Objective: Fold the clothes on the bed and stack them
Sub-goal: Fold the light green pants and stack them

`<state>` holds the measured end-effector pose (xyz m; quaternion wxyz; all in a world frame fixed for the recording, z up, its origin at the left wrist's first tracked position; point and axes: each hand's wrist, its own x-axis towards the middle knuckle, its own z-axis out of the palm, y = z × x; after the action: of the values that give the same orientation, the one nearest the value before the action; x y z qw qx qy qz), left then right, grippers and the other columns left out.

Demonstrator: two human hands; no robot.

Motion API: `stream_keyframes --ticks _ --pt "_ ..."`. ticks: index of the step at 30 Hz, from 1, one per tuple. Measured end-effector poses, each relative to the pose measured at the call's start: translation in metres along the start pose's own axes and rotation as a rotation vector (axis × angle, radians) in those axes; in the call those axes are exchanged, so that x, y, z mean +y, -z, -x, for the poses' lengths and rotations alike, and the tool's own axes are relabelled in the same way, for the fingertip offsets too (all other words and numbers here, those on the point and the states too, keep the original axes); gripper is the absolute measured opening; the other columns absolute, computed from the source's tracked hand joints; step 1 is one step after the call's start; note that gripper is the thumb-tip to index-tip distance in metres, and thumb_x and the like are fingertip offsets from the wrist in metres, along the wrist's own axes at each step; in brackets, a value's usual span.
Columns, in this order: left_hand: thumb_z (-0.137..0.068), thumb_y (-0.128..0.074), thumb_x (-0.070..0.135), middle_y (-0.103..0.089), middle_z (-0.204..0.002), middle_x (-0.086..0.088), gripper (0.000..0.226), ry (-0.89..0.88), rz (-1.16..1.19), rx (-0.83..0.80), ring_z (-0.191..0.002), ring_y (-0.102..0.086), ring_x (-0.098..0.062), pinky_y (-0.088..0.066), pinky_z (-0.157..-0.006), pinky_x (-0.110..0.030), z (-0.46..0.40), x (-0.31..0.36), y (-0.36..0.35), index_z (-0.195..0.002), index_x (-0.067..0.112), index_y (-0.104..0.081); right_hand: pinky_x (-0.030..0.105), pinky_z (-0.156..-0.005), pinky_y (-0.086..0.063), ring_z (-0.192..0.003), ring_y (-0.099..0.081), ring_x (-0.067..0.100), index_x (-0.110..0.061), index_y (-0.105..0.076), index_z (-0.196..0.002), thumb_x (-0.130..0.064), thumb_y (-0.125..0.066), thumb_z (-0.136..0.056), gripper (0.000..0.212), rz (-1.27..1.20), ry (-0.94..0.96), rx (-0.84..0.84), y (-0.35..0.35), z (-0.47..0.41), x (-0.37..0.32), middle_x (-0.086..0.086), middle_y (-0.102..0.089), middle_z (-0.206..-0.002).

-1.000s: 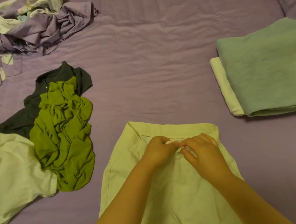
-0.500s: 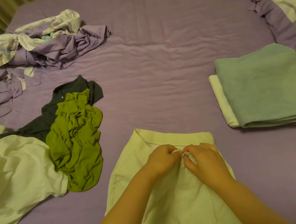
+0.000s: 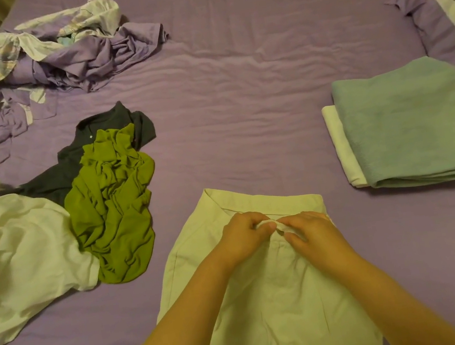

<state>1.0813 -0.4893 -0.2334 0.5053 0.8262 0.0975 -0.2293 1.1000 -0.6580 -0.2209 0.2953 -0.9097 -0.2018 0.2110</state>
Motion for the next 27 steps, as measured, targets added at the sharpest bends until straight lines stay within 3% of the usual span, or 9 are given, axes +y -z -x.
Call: stream_keyframes --ticks 3,5,9,13,16,19,21,23,27 --pt "-0.081 -0.052 0.047 -0.071 -0.096 0.009 0.024 -0.025 0.033 -0.037 -0.097 -0.062 -0.016 -0.047 -0.095 -0.045 -0.001 0.000 -0.001 -0.080 0.036 -0.073 0.027 -0.093 -0.037 -0.090 -0.051 0.007 -0.021 -0.070 -0.106 -0.018 -0.053 -0.096 0.020 -0.091 -0.002 0.052 0.003 0.000 0.002 -0.014 -0.065 -0.093" --pt "-0.079 -0.051 0.053 -0.069 -0.094 0.006 0.025 -0.038 0.036 -0.044 -0.093 -0.060 -0.019 -0.047 -0.093 -0.046 -0.002 -0.002 -0.002 -0.079 0.040 -0.072 0.024 -0.089 -0.035 -0.090 -0.049 0.007 -0.023 -0.070 -0.105 -0.017 -0.054 -0.095 0.020 -0.134 -0.032 0.040 0.005 0.000 0.005 -0.021 -0.059 -0.086" --pt "-0.061 -0.056 0.074 -0.060 -0.084 0.010 0.049 -0.033 -0.028 -0.017 -0.085 -0.055 -0.013 -0.048 -0.081 -0.037 -0.004 -0.005 -0.004 -0.080 0.032 -0.072 0.023 -0.088 -0.036 -0.094 -0.051 0.008 -0.024 -0.071 -0.105 -0.019 -0.054 -0.094 0.020 -0.161 -0.040 -0.013 0.007 -0.003 0.010 -0.014 -0.063 -0.091" --pt "-0.069 -0.071 0.055 -0.054 -0.083 0.007 0.029 -0.010 -0.092 -0.073 -0.081 -0.049 -0.015 -0.043 -0.070 -0.033 -0.006 -0.004 -0.002 -0.077 0.027 -0.067 0.033 -0.094 -0.041 -0.102 -0.053 0.013 -0.026 -0.067 -0.110 -0.025 -0.053 -0.094 0.021 -0.121 -0.118 -0.043 0.001 -0.006 0.016 -0.008 -0.066 -0.102" --pt "-0.083 -0.066 0.047 -0.056 -0.094 0.004 0.029 -0.032 -0.285 -0.130 -0.097 -0.046 -0.019 -0.043 -0.085 -0.038 -0.006 0.001 0.001 -0.100 0.024 -0.070 0.029 -0.088 -0.045 -0.100 -0.056 0.014 -0.027 -0.063 -0.104 -0.029 -0.059 -0.090 0.014 -0.159 -0.199 0.021 -0.007 -0.009 0.019 -0.005 -0.065 -0.098" --pt "-0.089 -0.051 0.056 -0.056 -0.105 0.003 0.040 -0.073 -0.684 -0.062 -0.110 -0.040 -0.020 -0.032 -0.098 -0.037 -0.005 0.007 0.006 -0.108 0.024 -0.064 0.025 -0.090 -0.034 -0.100 -0.051 0.013 -0.027 -0.063 -0.101 -0.041 -0.060 -0.088 0.019 0.028 -0.199 0.142 -0.009 -0.008 0.023 -0.008 -0.062 -0.094" --pt "-0.089 -0.043 0.062 -0.057 -0.108 0.004 0.049 -0.101 -0.885 -0.023 -0.118 -0.037 -0.021 -0.018 -0.111 -0.044 -0.005 0.005 0.013 -0.104 0.020 -0.063 0.029 -0.103 -0.024 -0.115 -0.046 0.015 -0.028 -0.064 -0.108 -0.045 -0.052 -0.092 0.026 0.187 -0.157 0.124 -0.008 -0.007 0.029 -0.007 -0.062 -0.107" --pt "-0.089 -0.044 0.062 -0.054 -0.123 0.003 0.052 -0.090 -1.004 -0.042 -0.131 -0.028 -0.023 -0.003 -0.116 -0.053 -0.005 -0.002 0.024 -0.116 0.020 -0.060 0.036 -0.113 -0.013 -0.137 -0.027 0.018 -0.030 -0.059 -0.120 -0.045 -0.045 -0.094 0.033 0.298 -0.119 0.037 -0.008 -0.006 0.039 -0.005 -0.053 -0.132" --pt "-0.089 -0.055 0.049 -0.026 -0.150 -0.004 0.048 0.014 -1.061 -0.004 -0.144 -0.008 -0.030 -0.006 -0.116 -0.051 -0.010 -0.024 0.047 -0.131 0.025 -0.051 0.036 -0.115 -0.013 -0.146 0.006 0.020 -0.031 -0.050 -0.131 -0.037 -0.052 -0.094 0.037 0.236 -0.197 -0.023 -0.005 -0.008 0.053 0.001 -0.013 -0.158"
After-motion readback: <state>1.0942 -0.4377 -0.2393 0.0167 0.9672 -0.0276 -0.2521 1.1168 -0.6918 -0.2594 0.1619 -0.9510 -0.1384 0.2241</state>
